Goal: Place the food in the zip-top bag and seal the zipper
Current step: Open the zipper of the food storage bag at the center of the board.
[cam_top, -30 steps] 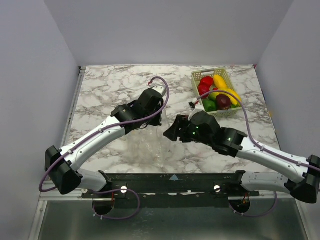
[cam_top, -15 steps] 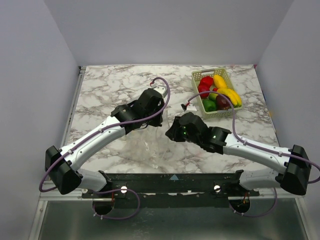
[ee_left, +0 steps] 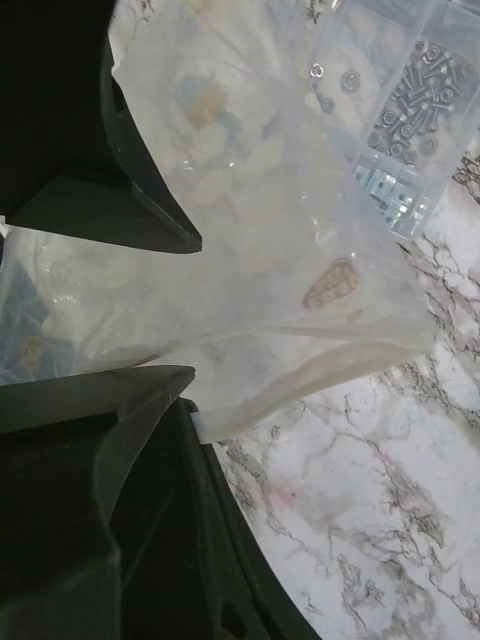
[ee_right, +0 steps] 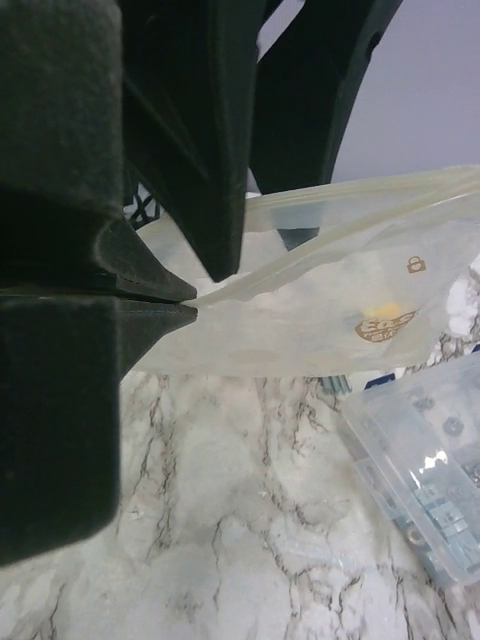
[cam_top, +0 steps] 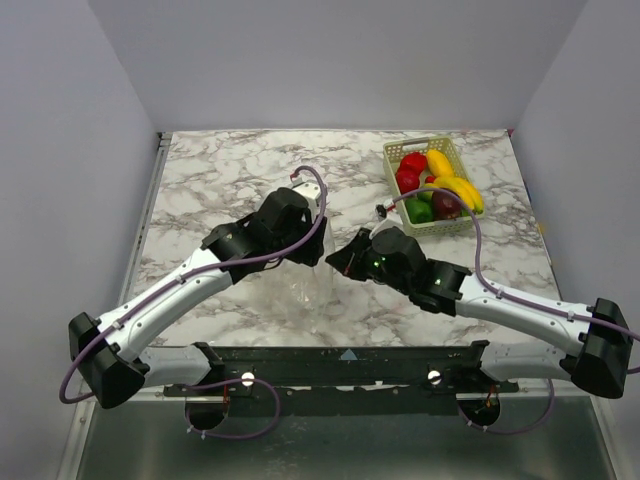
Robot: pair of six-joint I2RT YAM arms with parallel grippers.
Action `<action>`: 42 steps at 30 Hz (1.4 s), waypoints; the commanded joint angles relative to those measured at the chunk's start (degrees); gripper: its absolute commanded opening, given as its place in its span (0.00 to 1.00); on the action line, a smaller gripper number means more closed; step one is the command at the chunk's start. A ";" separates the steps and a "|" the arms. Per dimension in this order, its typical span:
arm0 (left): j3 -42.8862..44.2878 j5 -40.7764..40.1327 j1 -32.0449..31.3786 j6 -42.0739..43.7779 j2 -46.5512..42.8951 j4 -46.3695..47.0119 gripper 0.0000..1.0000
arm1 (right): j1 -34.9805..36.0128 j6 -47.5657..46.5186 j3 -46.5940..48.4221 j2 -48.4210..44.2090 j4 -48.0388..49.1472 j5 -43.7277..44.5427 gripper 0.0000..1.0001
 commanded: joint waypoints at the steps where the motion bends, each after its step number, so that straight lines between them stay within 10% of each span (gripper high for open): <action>1: -3.50 -0.15 -0.53 0.86 -3.17 -0.44 0.52 | 0.43 4.11 -0.50 0.66 5.22 -0.74 0.01; 8: -4.85 1.79 -0.74 0.69 -2.80 -2.66 0.47 | 0.41 5.55 -0.44 0.97 6.81 -1.10 0.01; 16: -0.57 1.16 -0.79 3.54 -7.70 -9.46 0.00 | -0.22 2.40 -3.09 -5.77 -6.24 7.38 0.00; 29: 11.34 22.00 2.05 -7.89 4.46 -15.13 0.00 | -6.92 -6.24 4.98 3.00 -17.31 -5.62 0.01; 42: 2.79 34.16 10.29 -14.32 9.53 -3.28 0.00 | -13.36 -11.69 13.38 15.16 -22.97 -10.03 0.01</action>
